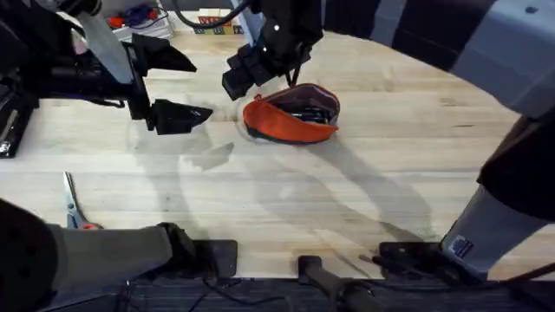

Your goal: Unzip the bag, pick up the pens from the table one at a time and place them inside, then zip the bag closed.

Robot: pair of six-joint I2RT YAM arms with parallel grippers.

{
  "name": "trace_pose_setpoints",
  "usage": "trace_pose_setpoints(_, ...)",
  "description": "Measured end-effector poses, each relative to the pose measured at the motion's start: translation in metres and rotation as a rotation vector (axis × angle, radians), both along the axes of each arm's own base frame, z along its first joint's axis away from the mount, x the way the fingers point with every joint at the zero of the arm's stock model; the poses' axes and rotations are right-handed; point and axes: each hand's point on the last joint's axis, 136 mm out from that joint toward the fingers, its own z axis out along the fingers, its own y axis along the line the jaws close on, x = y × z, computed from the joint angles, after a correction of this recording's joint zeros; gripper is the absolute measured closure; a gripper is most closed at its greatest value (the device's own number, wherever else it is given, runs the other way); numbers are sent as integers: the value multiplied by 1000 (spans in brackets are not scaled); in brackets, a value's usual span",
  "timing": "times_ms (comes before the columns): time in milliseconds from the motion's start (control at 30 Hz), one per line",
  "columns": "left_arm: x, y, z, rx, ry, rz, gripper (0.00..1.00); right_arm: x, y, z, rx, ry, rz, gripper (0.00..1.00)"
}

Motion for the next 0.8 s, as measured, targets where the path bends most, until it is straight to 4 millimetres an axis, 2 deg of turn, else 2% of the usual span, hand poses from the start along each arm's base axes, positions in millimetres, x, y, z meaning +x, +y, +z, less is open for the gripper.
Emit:
trace_pose_setpoints(400, 0, 0, 0, 0, 0, 0, 7, -8, 2, -21, -36, 58, 12, 117)
trace_pose_setpoints(600, 0, 0, 0, 0, 0, 0, 7, -8, 3, -21, -33, 56, 13, 287)
trace_pose_setpoints(800, 0, 0, 0, 0, 0, 0, 7, -9, 2, -21, -35, 61, 14, 364)
